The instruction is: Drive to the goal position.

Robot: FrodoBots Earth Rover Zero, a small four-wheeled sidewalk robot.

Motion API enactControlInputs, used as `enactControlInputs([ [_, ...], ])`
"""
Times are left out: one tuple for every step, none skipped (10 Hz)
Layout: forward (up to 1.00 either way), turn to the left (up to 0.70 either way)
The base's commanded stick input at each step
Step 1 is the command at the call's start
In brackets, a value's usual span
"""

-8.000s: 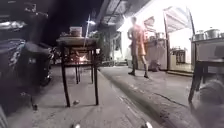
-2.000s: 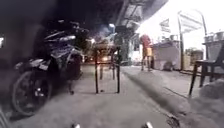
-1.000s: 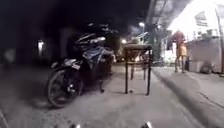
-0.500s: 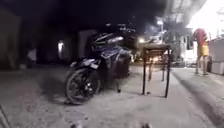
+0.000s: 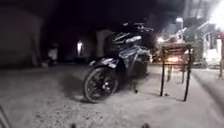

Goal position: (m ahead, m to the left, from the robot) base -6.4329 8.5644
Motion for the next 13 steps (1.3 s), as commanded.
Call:
enactControlInputs([
  [0.0,0.85],
  [0.0,0.85],
  [0.0,0.85],
  [0.0,0.85],
  [0.0,0.85],
  [0.0,0.85],
  [0.0,0.85],
  [0.0,0.85],
  [0.0,0.85],
  [0.0,0.85],
  [0.0,0.85],
  [0.0,0.85],
  [0.0,0.6],
])
